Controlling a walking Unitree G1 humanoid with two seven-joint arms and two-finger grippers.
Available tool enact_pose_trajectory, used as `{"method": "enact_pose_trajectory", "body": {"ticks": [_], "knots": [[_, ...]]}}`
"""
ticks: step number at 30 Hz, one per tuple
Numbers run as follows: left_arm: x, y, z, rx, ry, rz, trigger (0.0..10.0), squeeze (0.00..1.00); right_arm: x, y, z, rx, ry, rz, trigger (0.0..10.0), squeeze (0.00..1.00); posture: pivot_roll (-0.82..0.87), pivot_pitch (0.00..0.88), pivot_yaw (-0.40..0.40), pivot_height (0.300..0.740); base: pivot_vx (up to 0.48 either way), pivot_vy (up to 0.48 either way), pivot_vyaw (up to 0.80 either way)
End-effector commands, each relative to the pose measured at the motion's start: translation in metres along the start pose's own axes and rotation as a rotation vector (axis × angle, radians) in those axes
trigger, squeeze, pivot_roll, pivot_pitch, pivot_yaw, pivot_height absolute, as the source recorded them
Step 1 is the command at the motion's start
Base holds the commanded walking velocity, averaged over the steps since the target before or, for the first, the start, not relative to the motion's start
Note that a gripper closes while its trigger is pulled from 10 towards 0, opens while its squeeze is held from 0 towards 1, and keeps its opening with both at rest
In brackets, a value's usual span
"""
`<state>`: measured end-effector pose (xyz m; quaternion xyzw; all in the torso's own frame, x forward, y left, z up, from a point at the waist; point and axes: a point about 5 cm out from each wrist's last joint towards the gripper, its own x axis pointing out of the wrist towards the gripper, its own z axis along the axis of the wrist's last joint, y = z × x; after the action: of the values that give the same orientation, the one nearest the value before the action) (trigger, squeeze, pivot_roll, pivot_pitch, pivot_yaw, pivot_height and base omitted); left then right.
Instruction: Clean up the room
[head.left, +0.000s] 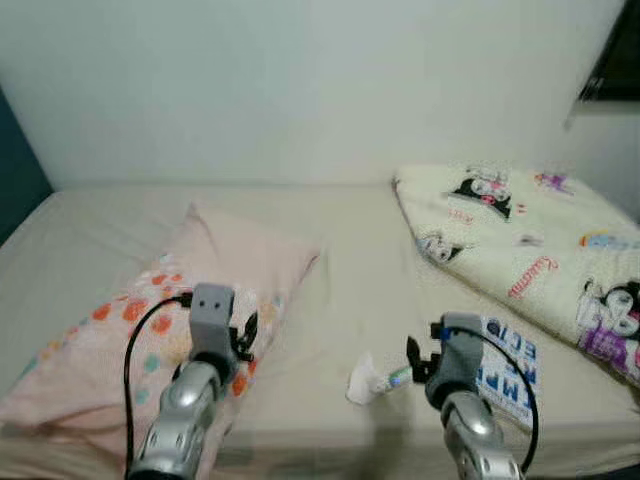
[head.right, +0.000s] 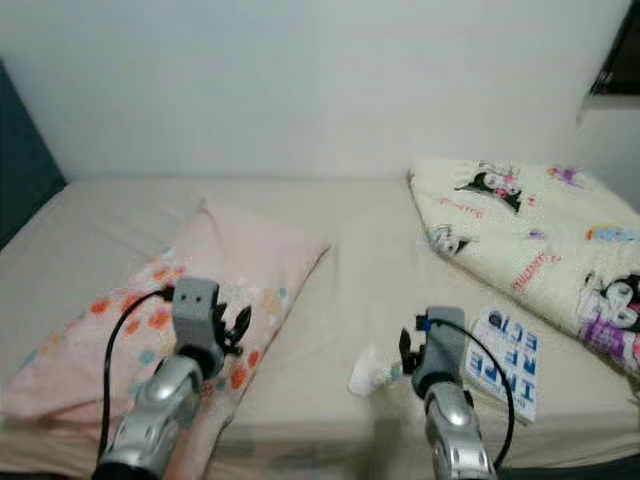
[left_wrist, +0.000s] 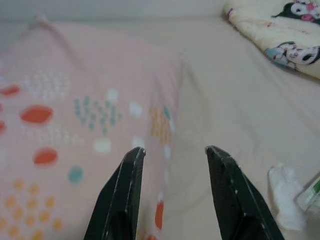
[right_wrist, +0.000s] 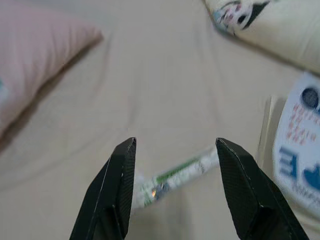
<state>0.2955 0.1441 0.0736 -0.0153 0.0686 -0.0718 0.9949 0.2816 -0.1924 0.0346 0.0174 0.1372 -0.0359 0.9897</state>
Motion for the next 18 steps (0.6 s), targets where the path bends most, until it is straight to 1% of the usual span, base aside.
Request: {"method": "enact_pose_trajectory", "body": {"ticks": [1,6,14,18], "knots": [[-0.0012,-0.0001,-0.0014,0.01,0.007,0.003,10.0,0.0,-0.0009,-0.0008,-0.0012,0.007,0.0,0.001,10.0,0.0,0.0,0.018,-0.018,0.602,0.0,0.0,0.0],[-0.0015,-0.0025,-0.001,0.016,0.005,-0.011,10.0,0.0,-0.0022,-0.0013,-0.0051,-0.004,0.023,-0.001,10.0,0.0,0.0,0.022,-0.014,0.598,0.0,0.0,0.0],[-0.0023,-0.006,-0.0015,0.018,0.012,-0.031,10.0,0.0,-0.0045,-0.0002,-0.0075,0.014,0.029,-0.002,10.0,0.0,0.0,0.034,-0.003,0.593,0.0,0.0,0.0],[-0.0033,-0.005,-0.0014,0.025,0.015,-0.038,10.0,0.0,-0.0034,0.0006,-0.0051,-0.011,0.024,0.012,10.0,0.0,0.0,0.041,0.0,0.593,0.0,0.0,0.0]]}}
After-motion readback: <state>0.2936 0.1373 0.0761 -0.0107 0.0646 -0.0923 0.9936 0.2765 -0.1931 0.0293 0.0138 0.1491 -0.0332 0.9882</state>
